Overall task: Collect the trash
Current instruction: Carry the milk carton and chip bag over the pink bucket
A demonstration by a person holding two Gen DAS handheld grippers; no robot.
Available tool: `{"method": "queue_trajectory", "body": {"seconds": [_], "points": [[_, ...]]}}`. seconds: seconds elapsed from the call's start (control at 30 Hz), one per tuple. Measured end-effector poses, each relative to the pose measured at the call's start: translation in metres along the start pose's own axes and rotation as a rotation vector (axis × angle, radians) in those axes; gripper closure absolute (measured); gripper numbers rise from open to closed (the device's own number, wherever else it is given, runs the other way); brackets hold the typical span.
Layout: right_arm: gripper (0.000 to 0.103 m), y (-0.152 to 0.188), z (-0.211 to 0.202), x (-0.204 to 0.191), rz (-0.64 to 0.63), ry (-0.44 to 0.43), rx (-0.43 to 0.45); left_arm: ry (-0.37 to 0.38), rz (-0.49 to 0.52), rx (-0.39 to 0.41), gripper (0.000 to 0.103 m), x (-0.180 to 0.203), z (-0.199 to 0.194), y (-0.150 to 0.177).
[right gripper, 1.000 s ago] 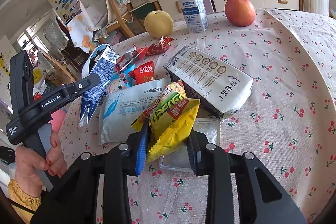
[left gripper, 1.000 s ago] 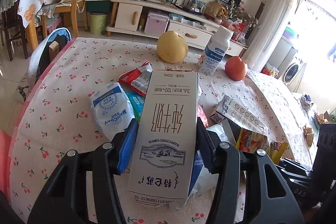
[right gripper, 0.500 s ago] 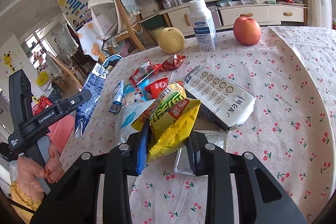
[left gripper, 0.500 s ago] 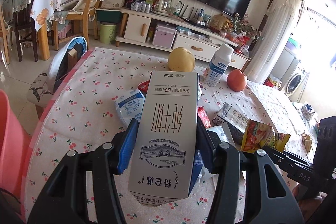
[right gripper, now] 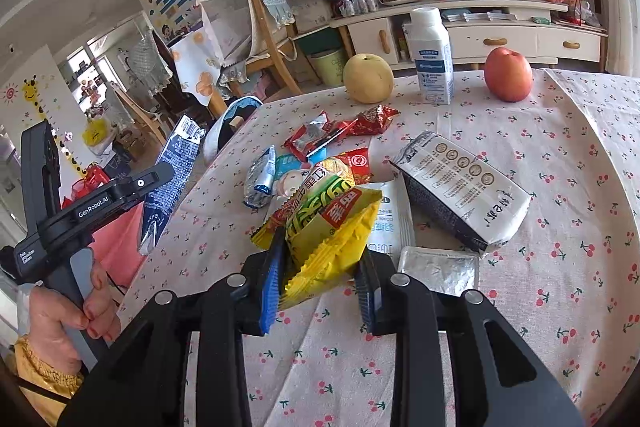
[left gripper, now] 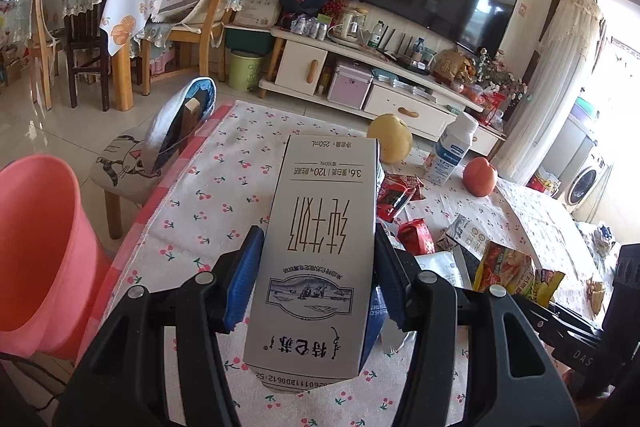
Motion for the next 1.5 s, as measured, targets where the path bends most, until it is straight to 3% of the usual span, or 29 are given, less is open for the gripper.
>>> {"method": "queue_trajectory", "body": {"seconds": [0.3,0.53,0.97,1.23,1.5], "points": [[0.070,0.005,0.010,-0.051,-0.064,-0.065,-0.025,-0.096,-0.125,0.039,0.048,-0.053,-0.030,-0.004],[0.070,0.004,0.025,-0.106,-0.131,-0.112,-0.043,-0.214,-0.212,0.118,0.048,-0.103,-0.058,-0.020],[0.070,-0.010,0.078,-0.236,-0.249,-0.247,-0.092,-0.417,-0.435,0.208,0.048,-0.207,-0.093,-0.030],[0.070,-0.010,0.119,-0.313,-0.341,-0.312,-0.145,-0.471,-0.579,0.201,0.048,-0.257,-0.105,-0.021],[0.070,0.000,0.161,-0.344,-0.410,-0.320,-0.205,-0.473,-0.642,0.172,0.048,-0.281,-0.103,-0.016]]}}
Point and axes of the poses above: each gripper's, at about its wrist camera, not at the fingertips, and z roughly the way its jaws point, x to its right, y to its underside, the point moved 7 cm from there along z, roughly the way its jaws point, and after that the axes turned 2 degrees about x, right-handed, at the moved point
